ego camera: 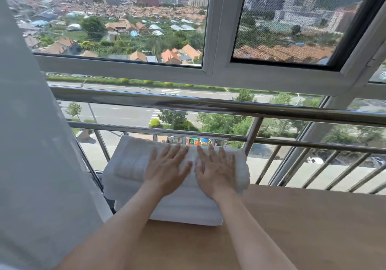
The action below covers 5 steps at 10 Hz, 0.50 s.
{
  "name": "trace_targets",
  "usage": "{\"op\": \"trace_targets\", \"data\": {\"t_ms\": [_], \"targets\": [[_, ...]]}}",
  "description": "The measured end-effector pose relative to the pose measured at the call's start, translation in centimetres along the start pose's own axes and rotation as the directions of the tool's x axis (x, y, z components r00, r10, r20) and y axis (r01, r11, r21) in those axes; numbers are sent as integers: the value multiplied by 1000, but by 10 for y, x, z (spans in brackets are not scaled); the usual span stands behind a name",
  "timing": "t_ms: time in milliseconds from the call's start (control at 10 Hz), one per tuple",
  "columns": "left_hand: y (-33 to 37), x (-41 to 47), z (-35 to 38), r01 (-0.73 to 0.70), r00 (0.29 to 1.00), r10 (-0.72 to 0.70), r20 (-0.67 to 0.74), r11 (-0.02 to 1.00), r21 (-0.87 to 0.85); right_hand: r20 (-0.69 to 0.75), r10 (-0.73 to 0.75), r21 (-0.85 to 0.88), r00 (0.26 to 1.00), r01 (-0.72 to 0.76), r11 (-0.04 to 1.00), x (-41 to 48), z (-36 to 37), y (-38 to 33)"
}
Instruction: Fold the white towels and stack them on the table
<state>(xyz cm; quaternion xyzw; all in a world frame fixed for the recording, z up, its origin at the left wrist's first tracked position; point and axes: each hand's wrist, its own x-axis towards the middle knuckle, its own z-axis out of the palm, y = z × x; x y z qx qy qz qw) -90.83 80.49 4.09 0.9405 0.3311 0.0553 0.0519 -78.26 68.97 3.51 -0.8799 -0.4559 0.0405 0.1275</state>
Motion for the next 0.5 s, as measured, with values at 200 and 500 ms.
{"op": "trace_targets", "data": {"t_ms": [200,500], "targets": [[-64,-24,-4,162,979,-163,-124,987,-20,-21,87,27,996,-86,996,-4,-8,61],[-61,-20,-30,287,953,-290,-84,957,-50,41,123,173,992,-129,977,9,-65,120]]}}
